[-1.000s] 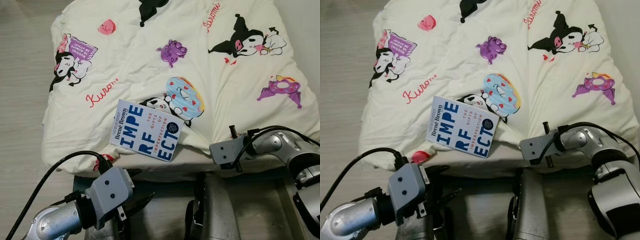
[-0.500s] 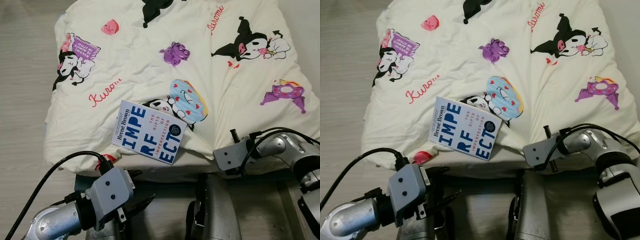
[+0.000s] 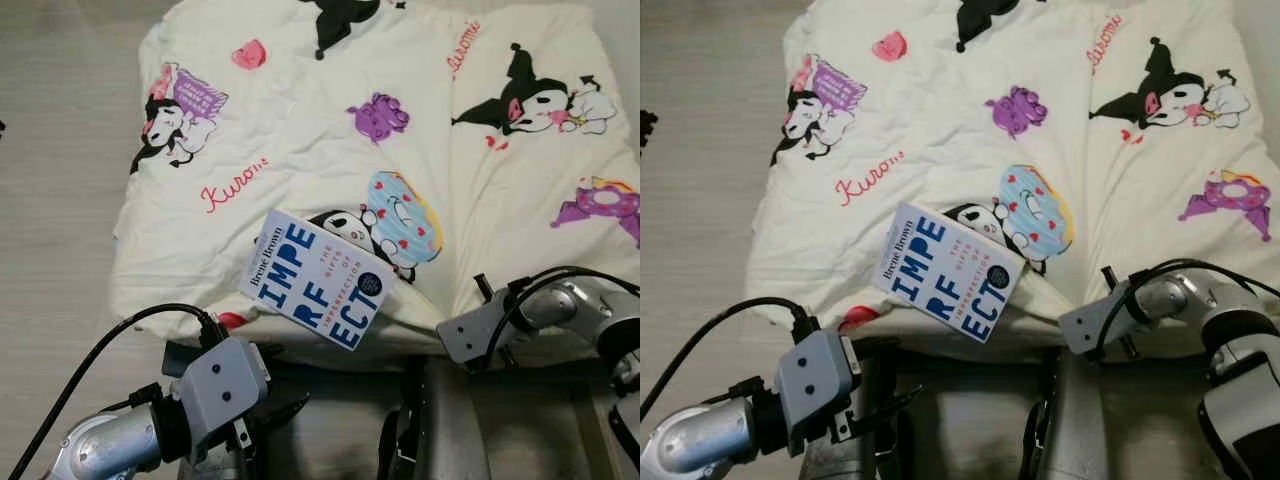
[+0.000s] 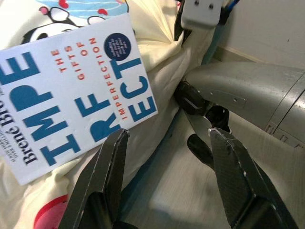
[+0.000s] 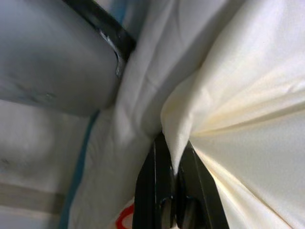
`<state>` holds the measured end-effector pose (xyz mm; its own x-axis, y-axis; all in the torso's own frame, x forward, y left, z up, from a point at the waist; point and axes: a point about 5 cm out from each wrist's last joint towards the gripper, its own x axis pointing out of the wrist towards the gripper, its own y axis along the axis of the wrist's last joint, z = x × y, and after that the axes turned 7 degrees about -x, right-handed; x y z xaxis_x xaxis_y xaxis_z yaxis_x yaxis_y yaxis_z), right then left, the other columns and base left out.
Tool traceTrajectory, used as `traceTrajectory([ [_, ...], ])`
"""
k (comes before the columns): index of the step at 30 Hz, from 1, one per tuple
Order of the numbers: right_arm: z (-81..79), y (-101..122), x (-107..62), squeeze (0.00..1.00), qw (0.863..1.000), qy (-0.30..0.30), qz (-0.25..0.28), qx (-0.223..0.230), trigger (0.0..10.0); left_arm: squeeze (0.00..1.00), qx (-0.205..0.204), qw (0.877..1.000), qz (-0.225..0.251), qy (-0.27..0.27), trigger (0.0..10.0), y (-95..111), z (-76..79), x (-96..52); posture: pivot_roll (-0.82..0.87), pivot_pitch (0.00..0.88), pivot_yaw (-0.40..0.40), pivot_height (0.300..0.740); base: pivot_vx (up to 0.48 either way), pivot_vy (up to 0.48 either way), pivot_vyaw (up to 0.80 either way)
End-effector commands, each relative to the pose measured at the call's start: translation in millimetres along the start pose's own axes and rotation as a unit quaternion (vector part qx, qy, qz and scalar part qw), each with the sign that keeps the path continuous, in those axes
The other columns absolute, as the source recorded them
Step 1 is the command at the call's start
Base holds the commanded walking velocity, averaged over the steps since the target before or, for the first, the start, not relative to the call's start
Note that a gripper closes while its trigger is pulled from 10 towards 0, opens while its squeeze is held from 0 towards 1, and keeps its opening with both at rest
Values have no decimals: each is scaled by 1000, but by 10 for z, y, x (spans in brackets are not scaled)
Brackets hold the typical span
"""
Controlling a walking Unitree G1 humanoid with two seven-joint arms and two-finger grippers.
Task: Clean up the room
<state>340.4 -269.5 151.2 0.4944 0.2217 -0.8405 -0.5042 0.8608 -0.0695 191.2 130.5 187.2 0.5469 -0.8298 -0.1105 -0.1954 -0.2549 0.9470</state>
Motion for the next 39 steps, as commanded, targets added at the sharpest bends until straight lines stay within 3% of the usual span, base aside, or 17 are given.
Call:
traceTrajectory([
  [1, -751, -278, 5, 0, 983, 153, -94, 41, 0, 0, -4, 1000, -16, -10, 10000, -30, 35, -35, 102, 510, 36, 566, 0, 0, 0],
  [6, -798, -381, -65, 0, 978, 152, -131, 62, 0, 0, -3, 1000, -18, -11, 10000, -33, 28, -42, 101, 510, 38, 566, 0, 0, 0],
  [12, -775, -374, -66, 0, 981, 136, -122, 72, 0, 0, -2, 1000, -18, -11, 10000, -32, 20, -38, 101, 508, 42, 566, 0, 0, 0],
  [13, -720, -345, -50, 373, 985, 109, -107, 82, 10000, 0, -1, 1000, -17, -10, 10000, -33, 15, -32, 100, 508, 43, 566, 0, 0, 0],
  [15, -681, -326, -38, 373, 987, 90, -97, 87, 10000, 0, -1, 1000, -17, -9, 10000, -33, 12, -28, 100, 508, 43, 566, 0, 0, 0],
  [16, -648, -314, -29, 1000, 989, 76, -92, 93, 10000, 0, -1, 1000, -16, -9, 10000, -34, 10, -25, 100, 508, 43, 566, 0, 0, 0],
  [21, -562, -273, -6, 1000, 992, 55, -79, 80, 10000, 0, -1, 1000, -15, -8, 10000, -35, 9, -22, 100, 506, 43, 566, 0, 0, 0],
  [22, -551, -266, -2, 118, 993, 53, -77, 79, 10000, 0, -1, 1000, -15, -8, 10000, -36, 9, -22, 101, 505, 43, 566, 0, 0, 0],
  [23, -538, -259, -4, 0, 992, 51, -70, 89, 10000, 0, -1, 1000, -15, -7, 10000, -36, 6, -22, 101, 505, 43, 566, 0, 0, 0],
  [31, -428, -257, -128, 0, 988, 59, -17, 139, 10000, 0, 1, 1000, -15, -5, 10000, -31, -15, -27, 102, 503, 43, 566, 0, 0, 0],
  [33, -298, -333, -326, 0, 986, 67, -7, 153, 10000, 0, 2, 1000, -14, -6, 10000, -28, -14, -26, 97, 505, 42, 566, 0, 0, 0],
  [37, -235, -367, -423, 0, 984, 68, -2, 162, 10000, 0, 1, 1000, -13, -7, 10000, -28, -8, -25, 97, 506, 43, 566, 0, 0, 0],
  [39, -121, -398, -584, 0, 977, 69, 29, 198, 10000, 0, -1, 1000, -13, -11, 10000, -32, 11, -22, 95, 506, 44, 566, 0, 0, 0],
])
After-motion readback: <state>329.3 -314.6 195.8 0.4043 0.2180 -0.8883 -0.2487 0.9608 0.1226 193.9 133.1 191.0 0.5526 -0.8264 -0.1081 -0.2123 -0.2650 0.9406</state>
